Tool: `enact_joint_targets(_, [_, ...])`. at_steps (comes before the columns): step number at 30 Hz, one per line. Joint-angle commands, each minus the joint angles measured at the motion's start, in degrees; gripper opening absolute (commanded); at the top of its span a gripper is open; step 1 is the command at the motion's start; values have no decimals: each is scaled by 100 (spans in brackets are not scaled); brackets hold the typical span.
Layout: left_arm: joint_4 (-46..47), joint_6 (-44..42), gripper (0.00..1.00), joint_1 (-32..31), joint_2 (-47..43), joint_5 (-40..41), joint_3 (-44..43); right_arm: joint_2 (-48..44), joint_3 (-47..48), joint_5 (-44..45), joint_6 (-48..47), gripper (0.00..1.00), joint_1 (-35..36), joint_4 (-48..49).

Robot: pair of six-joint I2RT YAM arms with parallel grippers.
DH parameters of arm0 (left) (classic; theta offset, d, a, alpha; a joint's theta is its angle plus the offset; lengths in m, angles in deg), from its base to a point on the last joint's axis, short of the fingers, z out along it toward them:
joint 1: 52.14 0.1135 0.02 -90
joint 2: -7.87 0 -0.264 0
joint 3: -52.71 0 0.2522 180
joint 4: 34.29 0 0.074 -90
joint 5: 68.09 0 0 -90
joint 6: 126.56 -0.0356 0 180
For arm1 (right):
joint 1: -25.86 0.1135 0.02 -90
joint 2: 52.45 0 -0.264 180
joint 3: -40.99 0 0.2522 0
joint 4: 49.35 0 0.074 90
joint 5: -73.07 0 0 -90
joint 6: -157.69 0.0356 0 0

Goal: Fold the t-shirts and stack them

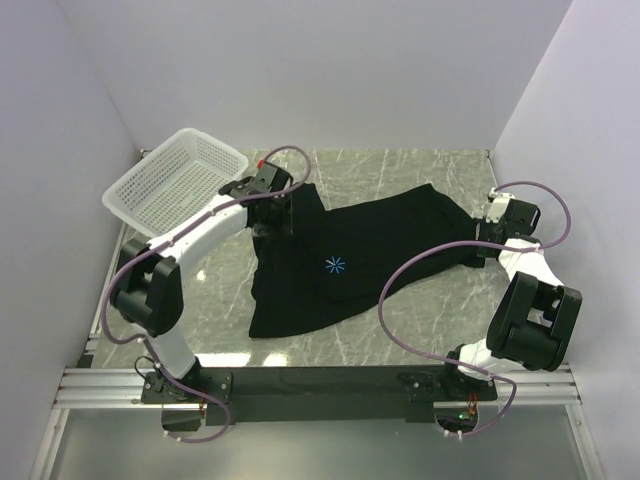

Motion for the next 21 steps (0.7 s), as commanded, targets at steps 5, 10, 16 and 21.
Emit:
enact_joint_targets(5, [97, 206, 60, 25, -1602, -595, 1394, -234, 64, -427, -331, 0, -46, -98])
enact_joint_targets(10, [282, 593, 60, 51, -2360, -1009, 2669, -164, 90, -550, -436, 0, -46, -230])
enact_joint_targets(16, [554, 725, 58, 95, -2572, -1265, 3382, -93, 143, -621, -507, 0, -46, -335])
enact_joint_targets(21, [774, 690, 57, 104, -2379, -1239, 3567, -102, 143, -656, -507, 0, -46, -353])
